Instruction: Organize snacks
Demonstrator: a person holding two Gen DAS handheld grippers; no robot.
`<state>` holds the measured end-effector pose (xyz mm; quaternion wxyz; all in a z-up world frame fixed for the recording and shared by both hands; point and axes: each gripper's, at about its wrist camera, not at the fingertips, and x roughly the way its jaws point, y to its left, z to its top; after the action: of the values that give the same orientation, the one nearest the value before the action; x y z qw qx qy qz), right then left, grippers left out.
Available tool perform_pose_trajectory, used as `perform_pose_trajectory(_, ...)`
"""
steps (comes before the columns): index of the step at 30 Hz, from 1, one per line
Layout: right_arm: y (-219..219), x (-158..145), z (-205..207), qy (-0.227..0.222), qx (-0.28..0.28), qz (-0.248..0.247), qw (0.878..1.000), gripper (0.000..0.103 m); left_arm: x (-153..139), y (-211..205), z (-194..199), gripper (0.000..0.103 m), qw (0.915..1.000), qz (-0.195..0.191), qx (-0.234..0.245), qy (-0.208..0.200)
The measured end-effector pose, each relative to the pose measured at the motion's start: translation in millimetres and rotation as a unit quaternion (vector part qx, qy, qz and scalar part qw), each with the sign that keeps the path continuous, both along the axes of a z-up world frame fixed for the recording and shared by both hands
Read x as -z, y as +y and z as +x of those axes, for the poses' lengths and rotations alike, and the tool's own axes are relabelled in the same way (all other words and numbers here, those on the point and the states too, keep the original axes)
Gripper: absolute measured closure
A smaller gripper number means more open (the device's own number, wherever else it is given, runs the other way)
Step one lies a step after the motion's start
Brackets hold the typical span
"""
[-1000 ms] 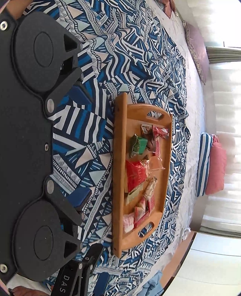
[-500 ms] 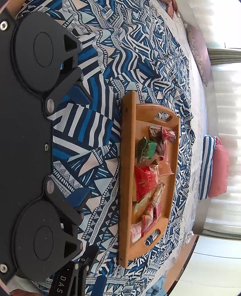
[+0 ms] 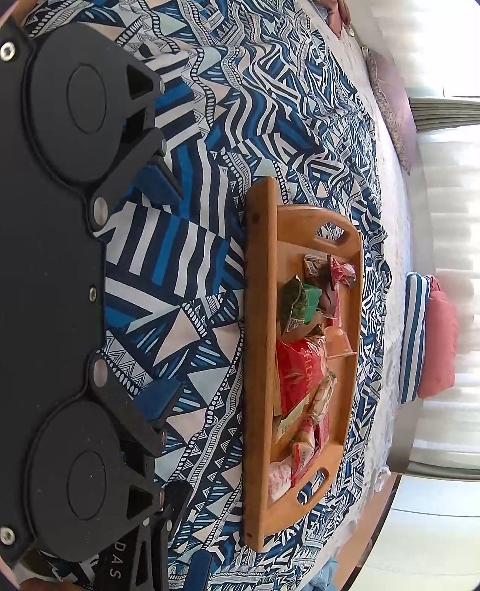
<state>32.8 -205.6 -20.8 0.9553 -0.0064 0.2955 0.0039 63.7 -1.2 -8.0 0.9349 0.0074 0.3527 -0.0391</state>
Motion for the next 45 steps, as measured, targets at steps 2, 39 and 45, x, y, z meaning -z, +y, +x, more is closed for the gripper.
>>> perform_pose_trajectory(2, 0, 2, 1, 0.000, 0.001, 0.001, 1.000, 0.000, 1, 0, 2, 0.000, 1.0000, -0.003, -0.001, 0.002)
perform_pose_trajectory(39, -1, 7, 11, 0.016, -0.015, 0.001, 1.000, 0.000, 11, -2, 3, 0.000, 0.9998, 0.006, -0.007, -0.017)
perform_pose_trajectory(45, -1, 7, 11, 0.016, -0.015, 0.001, 1.000, 0.000, 9, -1, 3, 0.000, 0.9999, 0.004, -0.006, -0.012)
